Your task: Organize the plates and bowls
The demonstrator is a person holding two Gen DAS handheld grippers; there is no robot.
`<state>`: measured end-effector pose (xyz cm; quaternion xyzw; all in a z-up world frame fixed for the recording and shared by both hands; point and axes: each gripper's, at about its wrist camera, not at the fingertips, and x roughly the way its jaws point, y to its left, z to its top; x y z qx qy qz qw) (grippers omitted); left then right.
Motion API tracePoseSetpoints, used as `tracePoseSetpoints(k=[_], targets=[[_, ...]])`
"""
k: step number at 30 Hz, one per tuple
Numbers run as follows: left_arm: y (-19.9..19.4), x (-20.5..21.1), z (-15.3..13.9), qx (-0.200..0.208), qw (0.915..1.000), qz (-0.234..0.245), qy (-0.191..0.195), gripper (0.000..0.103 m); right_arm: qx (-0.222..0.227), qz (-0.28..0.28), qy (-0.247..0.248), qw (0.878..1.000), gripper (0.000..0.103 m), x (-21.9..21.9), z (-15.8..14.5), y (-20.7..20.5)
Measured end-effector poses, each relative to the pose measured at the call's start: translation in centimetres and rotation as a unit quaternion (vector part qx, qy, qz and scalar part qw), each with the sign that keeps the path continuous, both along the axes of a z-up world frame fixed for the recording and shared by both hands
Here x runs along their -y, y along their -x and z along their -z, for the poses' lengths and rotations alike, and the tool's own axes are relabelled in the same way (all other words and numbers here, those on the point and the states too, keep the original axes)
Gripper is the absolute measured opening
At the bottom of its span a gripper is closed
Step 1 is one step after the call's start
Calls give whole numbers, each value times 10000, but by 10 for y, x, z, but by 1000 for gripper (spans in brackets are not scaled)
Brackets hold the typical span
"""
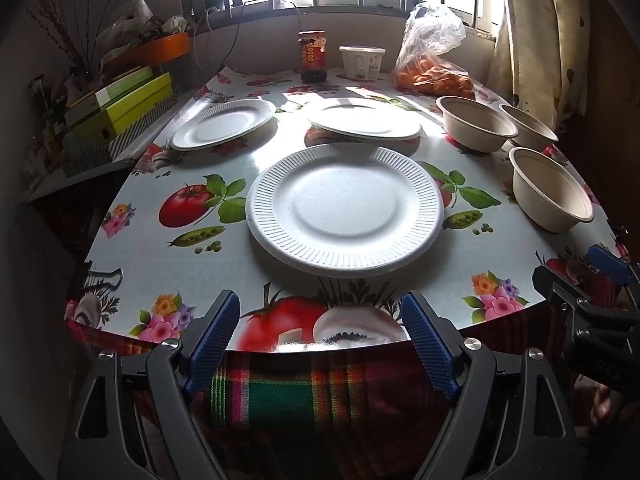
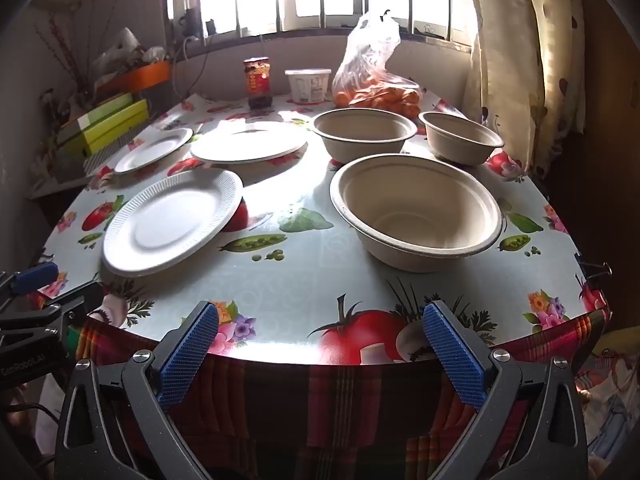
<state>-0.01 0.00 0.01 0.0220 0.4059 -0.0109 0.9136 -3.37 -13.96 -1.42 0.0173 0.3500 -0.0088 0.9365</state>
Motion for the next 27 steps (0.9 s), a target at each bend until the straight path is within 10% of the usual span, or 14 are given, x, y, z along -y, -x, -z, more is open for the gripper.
tracePoseSetpoints(k=[27], targets=[[1, 2, -7, 73, 9998, -159, -127, 83, 80, -10, 52, 10000, 103, 1, -4, -3]])
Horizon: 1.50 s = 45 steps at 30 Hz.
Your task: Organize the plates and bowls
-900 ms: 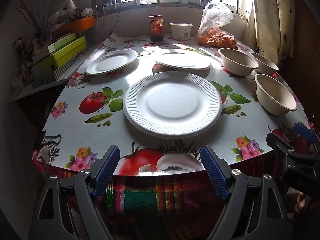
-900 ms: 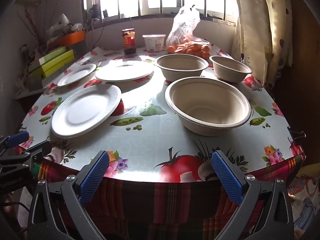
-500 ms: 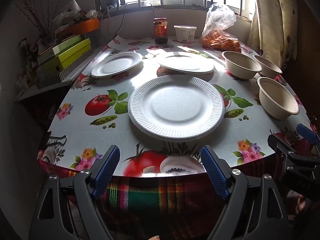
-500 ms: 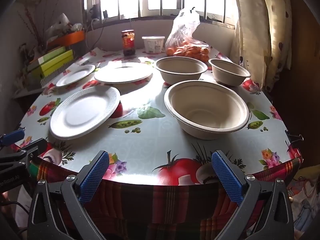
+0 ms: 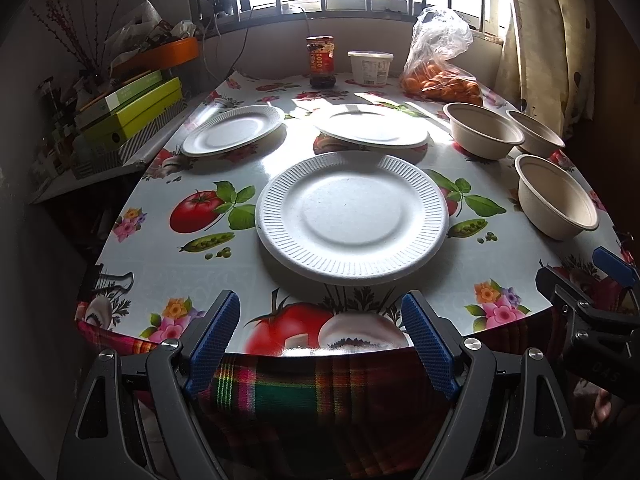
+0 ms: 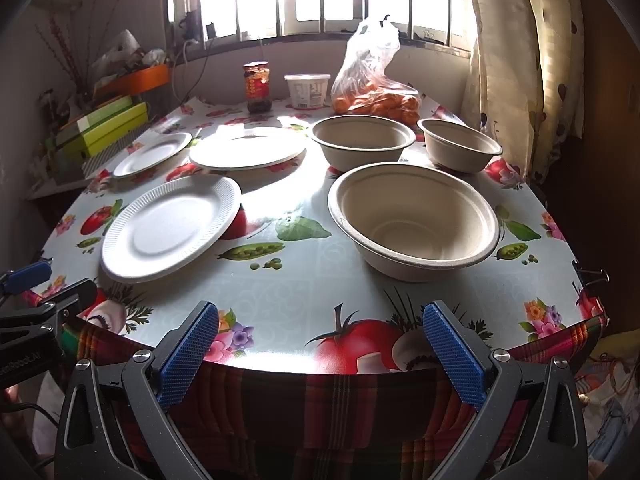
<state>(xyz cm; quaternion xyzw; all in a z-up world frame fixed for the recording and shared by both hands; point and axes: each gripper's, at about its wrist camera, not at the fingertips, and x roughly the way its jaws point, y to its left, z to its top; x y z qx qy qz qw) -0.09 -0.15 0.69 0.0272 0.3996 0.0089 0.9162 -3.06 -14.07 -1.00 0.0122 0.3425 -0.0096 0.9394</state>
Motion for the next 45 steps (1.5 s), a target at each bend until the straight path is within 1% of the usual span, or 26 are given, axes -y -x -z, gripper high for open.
tracePoseSetpoints(k=[45], targets=[[2, -3, 1, -16, 10000, -46, 4, 83, 8, -3, -5, 10000, 103, -2, 0, 2]])
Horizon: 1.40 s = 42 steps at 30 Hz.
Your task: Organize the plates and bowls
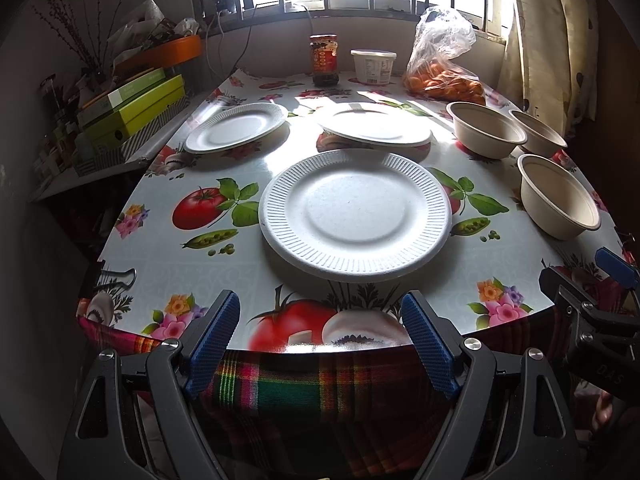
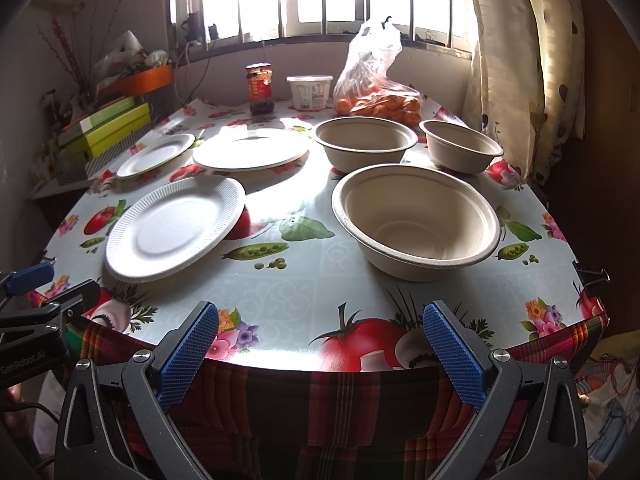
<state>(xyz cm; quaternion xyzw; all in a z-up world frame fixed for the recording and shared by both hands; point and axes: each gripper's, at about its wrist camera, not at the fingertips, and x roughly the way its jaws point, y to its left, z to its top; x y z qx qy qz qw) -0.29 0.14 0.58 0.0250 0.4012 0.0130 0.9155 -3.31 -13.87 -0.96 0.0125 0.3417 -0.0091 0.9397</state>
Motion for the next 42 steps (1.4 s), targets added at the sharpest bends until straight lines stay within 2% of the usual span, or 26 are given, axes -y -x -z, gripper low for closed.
tracePoseSetpoints(k=[31, 37, 42], targets=[[0, 1, 0, -5, 10000, -3, -4, 83, 0, -12, 5, 10000, 103, -1, -1, -1], [-7, -10, -7, -72, 9999, -57, 122, 83, 46, -163, 23, 9999, 103, -10, -16, -10], [-26, -30, -18, -103, 9995, -153, 264, 84, 149, -401, -40, 9991, 103, -20, -36, -32]])
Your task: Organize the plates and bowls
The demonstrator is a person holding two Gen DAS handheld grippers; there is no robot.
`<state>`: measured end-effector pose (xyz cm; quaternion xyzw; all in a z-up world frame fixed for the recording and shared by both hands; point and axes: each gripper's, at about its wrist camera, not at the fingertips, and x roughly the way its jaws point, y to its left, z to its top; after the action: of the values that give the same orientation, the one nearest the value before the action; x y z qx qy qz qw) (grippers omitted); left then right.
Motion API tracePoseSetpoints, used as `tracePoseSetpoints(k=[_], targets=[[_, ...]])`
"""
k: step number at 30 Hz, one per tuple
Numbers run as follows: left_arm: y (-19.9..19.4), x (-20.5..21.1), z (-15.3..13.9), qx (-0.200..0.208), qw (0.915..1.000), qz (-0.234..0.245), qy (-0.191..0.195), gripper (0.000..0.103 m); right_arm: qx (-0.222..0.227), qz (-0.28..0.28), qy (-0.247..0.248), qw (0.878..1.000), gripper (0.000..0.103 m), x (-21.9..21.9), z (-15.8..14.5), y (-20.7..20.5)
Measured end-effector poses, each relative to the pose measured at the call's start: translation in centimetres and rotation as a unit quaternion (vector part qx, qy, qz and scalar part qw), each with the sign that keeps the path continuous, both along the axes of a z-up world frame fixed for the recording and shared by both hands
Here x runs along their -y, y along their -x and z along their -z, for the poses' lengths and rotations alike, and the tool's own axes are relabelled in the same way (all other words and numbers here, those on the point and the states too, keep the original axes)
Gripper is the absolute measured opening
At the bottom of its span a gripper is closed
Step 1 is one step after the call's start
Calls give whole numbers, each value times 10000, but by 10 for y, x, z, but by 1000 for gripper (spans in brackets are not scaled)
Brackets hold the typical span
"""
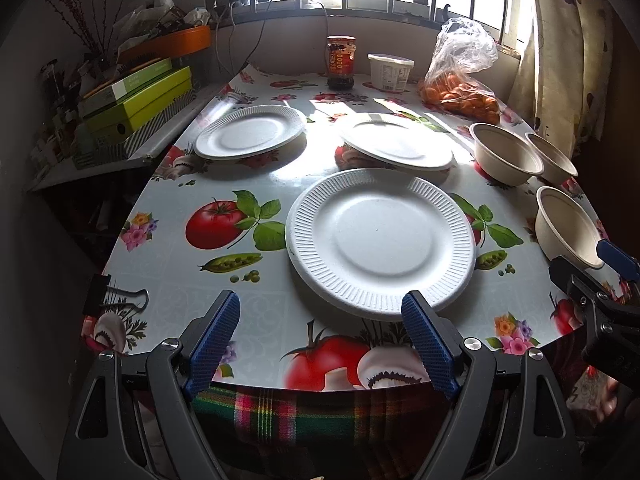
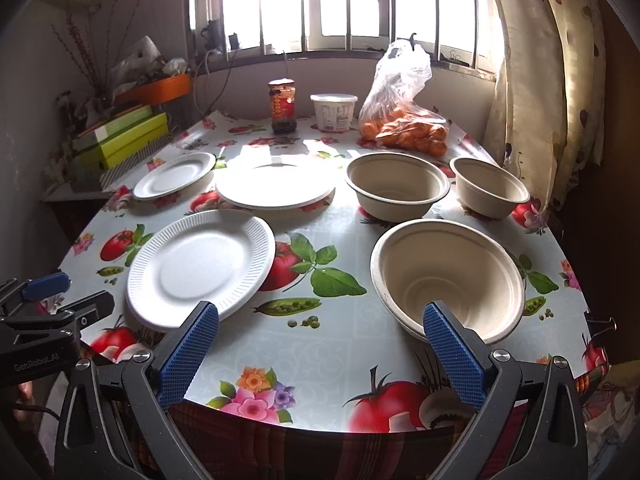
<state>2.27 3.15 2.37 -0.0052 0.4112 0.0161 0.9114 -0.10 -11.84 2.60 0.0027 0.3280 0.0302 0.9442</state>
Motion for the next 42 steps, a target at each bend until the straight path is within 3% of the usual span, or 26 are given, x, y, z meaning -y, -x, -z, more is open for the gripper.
tracePoseSetpoints(k=[7, 20, 25, 35, 42], targets=[[-33, -37, -20, 121, 9996, -247, 35, 83, -70, -337, -374, 9987, 103, -19, -28, -48], [-98, -106, -34, -40, 9958, -759, 516, 83, -53, -953, -94, 9954, 103, -71, -59, -136], [-121, -128, -31, -142, 9941, -923, 548, 83, -330, -1413, -274, 9890, 103, -91, -54, -179], [-167, -170, -16, -453, 9878, -1167, 926, 83, -992, -1706, -305, 9799, 102, -122, -35, -266], [-190, -188, -11, -539, 9851, -1304, 987, 83, -1445, -1842, -414, 9713, 102, -141, -24, -306]])
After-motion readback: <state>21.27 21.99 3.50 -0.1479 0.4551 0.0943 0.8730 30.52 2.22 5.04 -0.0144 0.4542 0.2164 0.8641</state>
